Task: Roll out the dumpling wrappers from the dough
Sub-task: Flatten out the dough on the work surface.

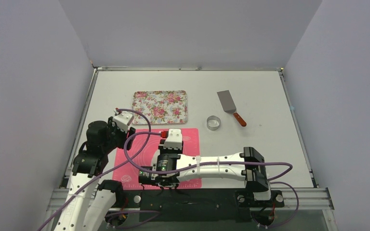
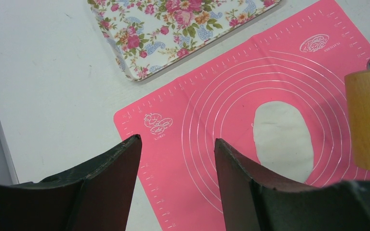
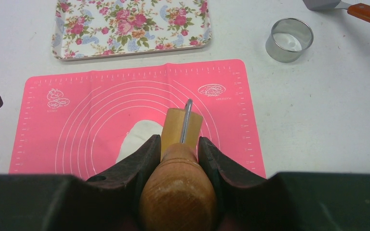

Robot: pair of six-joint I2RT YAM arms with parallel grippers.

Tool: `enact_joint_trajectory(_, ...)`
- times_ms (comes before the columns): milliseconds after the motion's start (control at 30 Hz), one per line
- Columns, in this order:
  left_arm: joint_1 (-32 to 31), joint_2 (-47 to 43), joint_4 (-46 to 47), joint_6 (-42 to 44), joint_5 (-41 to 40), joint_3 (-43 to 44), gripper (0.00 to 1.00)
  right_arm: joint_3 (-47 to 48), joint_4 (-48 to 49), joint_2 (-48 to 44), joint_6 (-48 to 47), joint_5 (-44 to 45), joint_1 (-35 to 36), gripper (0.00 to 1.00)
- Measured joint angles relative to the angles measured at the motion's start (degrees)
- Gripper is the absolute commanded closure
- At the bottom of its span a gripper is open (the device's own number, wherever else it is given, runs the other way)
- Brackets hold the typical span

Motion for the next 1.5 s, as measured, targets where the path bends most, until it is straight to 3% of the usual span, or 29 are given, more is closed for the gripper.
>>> enact_joint_trajectory(600,0.0,-0.9,0.0,-0.1,0.0,0.0,0.45,-6.3,1.2,-3.2,0.6,0.7,2.4,1.0)
enact_joint_trajectory(867,0.0,-1.4,0.0,-0.1,0.0,0.0,0.45,-1.6,3.7,-2.9,-6.4,0.4,0.1,1.0)
enact_joint_trajectory(1500,0.0,-0.5,1.7,-0.5,-0.7,-1.3,0.45,-10.5,17.0,-8.0,-20.0,-6.6,-4.9,1.0)
